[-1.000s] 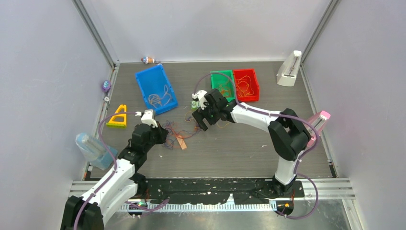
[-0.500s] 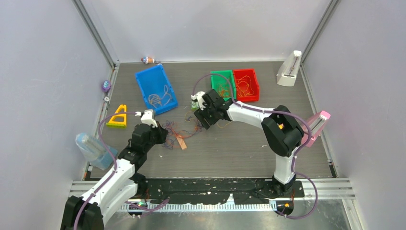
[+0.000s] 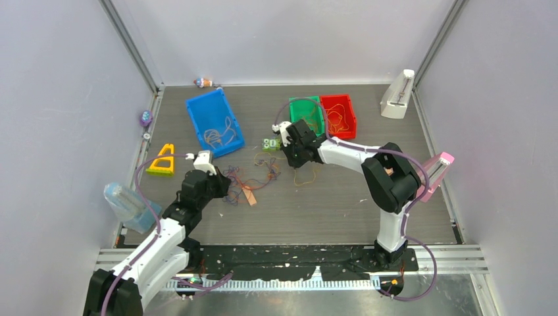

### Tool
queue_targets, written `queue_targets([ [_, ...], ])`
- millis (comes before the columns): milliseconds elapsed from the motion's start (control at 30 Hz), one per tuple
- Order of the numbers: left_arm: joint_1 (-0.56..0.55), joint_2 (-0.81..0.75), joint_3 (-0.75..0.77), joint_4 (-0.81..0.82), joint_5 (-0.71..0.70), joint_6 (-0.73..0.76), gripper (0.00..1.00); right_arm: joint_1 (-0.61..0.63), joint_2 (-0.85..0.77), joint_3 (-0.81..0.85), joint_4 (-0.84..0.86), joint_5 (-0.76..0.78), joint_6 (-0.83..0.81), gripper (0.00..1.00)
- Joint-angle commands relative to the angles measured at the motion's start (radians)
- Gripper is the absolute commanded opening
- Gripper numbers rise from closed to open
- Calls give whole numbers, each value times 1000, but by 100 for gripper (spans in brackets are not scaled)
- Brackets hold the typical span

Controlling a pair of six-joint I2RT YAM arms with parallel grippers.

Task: Untangle the cables

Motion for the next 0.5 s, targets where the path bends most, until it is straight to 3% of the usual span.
queue_targets([
  [0,-5,-11,38,12,-25,5,0,-9,-73,-45,80,83,48,6],
  [267,-4,-49,27,-43,-193,-58,0,-165,-453,-396,249,399,383,5],
  [467,-4,-222,-21,-172,-492,-211,0,-267,-692,-606,263,582,613,5],
])
